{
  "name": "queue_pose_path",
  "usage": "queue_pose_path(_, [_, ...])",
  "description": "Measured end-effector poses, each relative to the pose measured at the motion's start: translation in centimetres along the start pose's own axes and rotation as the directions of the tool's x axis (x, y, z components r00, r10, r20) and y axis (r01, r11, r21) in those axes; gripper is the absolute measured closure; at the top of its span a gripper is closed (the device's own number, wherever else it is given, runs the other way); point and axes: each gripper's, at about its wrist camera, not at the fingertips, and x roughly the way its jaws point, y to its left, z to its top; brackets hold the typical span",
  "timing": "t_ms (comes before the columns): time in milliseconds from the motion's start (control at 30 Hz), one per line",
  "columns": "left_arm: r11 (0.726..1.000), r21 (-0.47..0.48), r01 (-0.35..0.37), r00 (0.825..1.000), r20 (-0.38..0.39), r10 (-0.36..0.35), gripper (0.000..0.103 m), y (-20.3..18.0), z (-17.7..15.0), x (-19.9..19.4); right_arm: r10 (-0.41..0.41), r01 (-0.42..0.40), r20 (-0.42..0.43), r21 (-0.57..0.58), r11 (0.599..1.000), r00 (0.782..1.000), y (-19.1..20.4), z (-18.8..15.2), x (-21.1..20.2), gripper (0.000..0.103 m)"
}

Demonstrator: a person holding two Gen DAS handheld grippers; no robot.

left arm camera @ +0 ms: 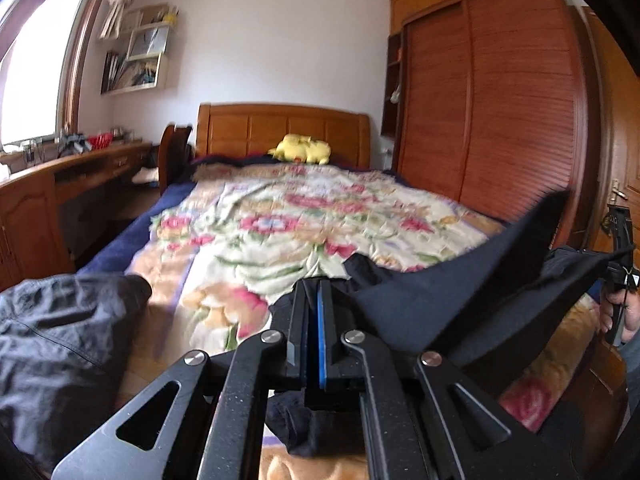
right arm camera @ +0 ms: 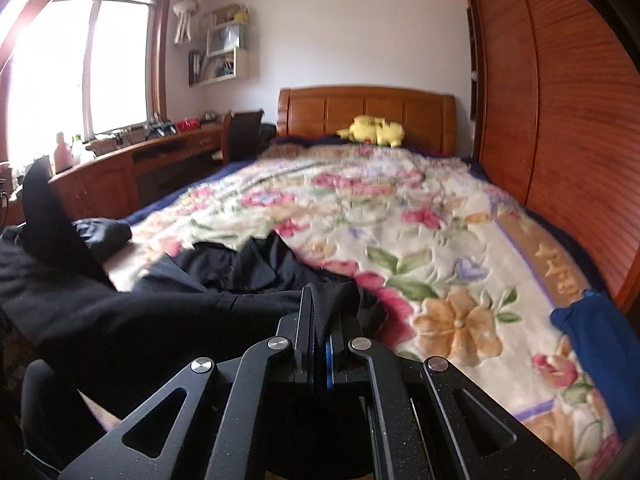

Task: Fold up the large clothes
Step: 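Lift the hem with both grippers and fold it over toward the collar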

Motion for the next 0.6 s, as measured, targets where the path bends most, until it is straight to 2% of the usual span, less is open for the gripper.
queue_pose_path(167, [0.999, -0.023, -0.023, 0.999, -0.045, 0.022, 0.099, 1.7, 0.3, 5.2, 0.003, -0.002, -0.037, 0.024, 1.000, 0.999, -1.6, 0.6, 5.5, 0.100])
queue_pose_path(300, [0.999, -0.044, -0.023, 0.997, -0.080, 0.019, 0.099, 2.7, 1.4, 9.6, -0.007, 0.008, -0.055, 0.021, 1.000, 0.998, -2.7, 3.4, 9.9, 0.100])
queue_pose_path(600, [0.996, -0.018, -0.086, 0.992, -0.092, 0.084, 0.099, 3.2, 3.5, 16.3, -0.057, 0.056, -0.064, -0.024, 0.998, 0.996, -3.1, 7.2, 18.4, 0.100])
